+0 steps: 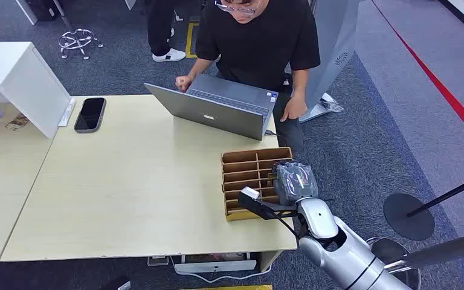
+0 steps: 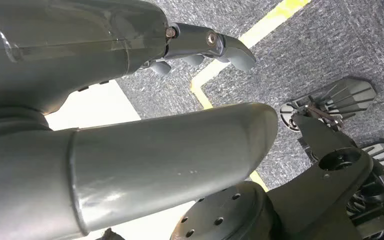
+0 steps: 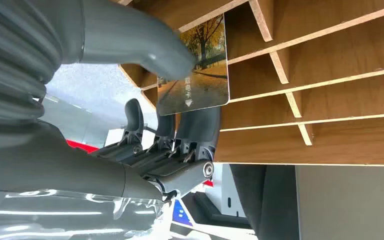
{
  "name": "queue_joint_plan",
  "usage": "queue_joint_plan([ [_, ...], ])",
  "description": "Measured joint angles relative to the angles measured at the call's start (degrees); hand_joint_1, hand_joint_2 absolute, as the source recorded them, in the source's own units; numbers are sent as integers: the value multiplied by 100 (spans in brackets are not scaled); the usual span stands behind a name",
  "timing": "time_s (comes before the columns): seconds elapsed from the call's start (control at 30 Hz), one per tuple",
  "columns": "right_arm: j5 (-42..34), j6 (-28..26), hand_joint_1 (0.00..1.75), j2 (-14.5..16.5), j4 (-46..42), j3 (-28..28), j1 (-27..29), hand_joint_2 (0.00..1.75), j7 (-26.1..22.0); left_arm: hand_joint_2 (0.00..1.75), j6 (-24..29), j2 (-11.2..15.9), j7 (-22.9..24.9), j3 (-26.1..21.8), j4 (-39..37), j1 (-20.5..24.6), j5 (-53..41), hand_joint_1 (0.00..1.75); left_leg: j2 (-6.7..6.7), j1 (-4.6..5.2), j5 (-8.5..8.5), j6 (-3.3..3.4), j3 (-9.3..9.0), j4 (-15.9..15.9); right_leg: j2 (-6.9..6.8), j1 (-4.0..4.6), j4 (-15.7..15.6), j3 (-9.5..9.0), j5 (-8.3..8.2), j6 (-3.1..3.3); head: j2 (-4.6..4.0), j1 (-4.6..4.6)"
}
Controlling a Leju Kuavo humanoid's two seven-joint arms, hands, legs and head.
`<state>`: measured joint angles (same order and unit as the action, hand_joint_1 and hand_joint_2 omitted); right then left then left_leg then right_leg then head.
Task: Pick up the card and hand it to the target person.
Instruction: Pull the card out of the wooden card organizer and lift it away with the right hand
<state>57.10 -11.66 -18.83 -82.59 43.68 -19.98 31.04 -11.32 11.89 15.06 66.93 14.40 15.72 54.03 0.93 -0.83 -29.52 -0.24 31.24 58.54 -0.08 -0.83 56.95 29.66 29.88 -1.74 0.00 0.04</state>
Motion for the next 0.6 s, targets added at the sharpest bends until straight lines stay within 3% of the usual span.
queue_joint_plan([
  [0.6,0,16,139,-1,-1,58,-38,175,9,0,0,0,1,-28,0,0,0,0,0,0,1,0,-2,0,0,0,0,-1,-1,1,0,-1],
])
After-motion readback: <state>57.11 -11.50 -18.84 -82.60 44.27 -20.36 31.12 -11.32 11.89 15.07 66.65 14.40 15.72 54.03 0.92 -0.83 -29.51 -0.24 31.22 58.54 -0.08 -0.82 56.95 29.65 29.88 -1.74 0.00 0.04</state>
